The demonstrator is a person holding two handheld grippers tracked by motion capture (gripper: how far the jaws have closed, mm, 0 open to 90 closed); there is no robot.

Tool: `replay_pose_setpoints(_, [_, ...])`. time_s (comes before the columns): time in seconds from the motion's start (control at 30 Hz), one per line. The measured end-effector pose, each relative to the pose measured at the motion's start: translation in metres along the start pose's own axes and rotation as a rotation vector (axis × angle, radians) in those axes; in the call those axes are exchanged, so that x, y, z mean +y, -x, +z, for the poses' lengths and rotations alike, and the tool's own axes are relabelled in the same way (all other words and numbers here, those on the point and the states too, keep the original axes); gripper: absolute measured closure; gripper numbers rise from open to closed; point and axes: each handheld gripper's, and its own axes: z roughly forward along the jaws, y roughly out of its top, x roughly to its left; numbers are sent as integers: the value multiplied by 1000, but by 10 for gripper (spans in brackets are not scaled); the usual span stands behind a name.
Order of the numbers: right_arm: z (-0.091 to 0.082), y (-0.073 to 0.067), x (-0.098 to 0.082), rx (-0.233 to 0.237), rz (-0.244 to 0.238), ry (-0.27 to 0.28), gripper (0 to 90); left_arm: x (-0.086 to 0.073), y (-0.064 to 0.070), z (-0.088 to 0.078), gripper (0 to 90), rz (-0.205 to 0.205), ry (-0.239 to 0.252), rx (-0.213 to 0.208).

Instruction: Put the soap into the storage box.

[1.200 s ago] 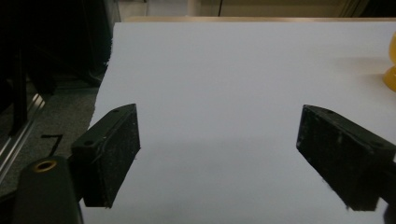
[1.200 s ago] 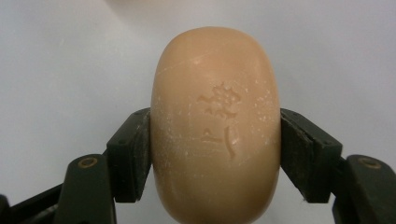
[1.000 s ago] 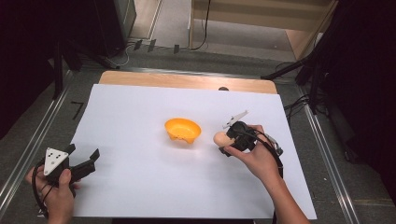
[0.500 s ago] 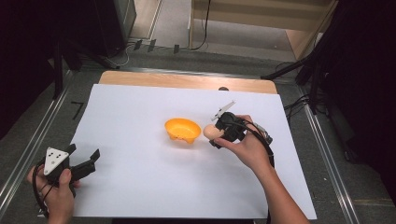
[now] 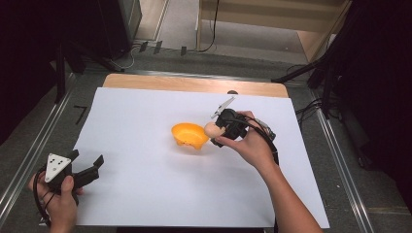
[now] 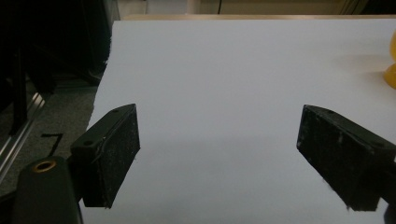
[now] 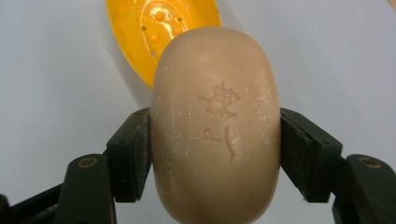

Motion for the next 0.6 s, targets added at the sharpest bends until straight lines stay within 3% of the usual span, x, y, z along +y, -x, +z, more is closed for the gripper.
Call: replay_pose_setpoints(0.6, [10,-3,31,13,-83,27,333,0,0,0,146,-6,-3,-2])
